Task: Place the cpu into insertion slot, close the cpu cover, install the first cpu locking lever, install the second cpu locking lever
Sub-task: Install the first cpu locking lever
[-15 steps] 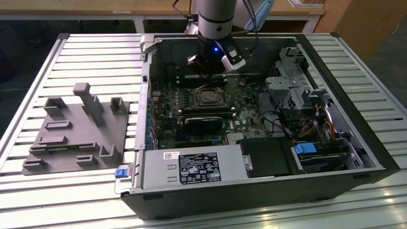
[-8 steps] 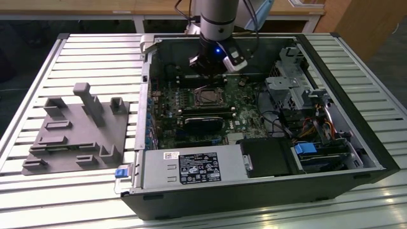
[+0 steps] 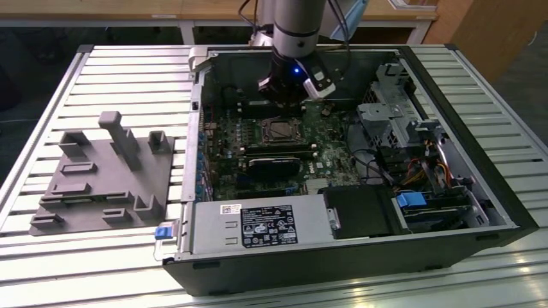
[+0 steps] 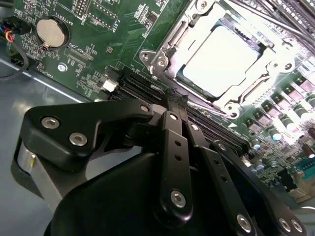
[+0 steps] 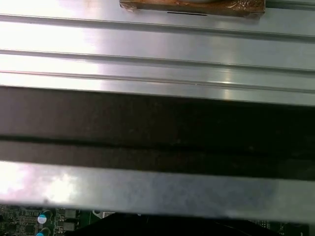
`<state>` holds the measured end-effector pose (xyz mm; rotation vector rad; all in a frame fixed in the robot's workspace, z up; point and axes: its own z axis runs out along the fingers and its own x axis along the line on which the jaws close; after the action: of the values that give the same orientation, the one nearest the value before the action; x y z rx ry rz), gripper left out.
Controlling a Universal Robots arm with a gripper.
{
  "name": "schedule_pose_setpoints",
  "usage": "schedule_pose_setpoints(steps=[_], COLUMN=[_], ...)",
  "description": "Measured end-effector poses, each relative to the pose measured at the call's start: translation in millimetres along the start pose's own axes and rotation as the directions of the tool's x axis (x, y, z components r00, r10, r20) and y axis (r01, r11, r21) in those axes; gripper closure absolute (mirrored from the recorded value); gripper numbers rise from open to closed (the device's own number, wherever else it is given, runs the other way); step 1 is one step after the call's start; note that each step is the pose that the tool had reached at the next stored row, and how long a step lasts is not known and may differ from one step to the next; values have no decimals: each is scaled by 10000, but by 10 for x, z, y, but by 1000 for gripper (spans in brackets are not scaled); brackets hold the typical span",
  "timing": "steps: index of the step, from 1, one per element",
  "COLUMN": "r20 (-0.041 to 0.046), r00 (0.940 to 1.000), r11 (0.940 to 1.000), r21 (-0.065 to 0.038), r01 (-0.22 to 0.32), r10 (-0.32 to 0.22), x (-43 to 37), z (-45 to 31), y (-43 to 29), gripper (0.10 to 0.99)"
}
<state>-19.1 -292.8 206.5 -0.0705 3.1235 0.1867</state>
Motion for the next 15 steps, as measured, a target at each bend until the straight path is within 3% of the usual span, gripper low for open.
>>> schedule_pose_setpoints(steps=[6, 15], r20=[-1, 1], r00=[10000, 10000], r11=[10000, 10000], r21=[1, -1], r01=[-1, -1], r10=[1, 1], x=[-9, -10], z=[76, 45], y=[-10, -6], gripper=[980, 980])
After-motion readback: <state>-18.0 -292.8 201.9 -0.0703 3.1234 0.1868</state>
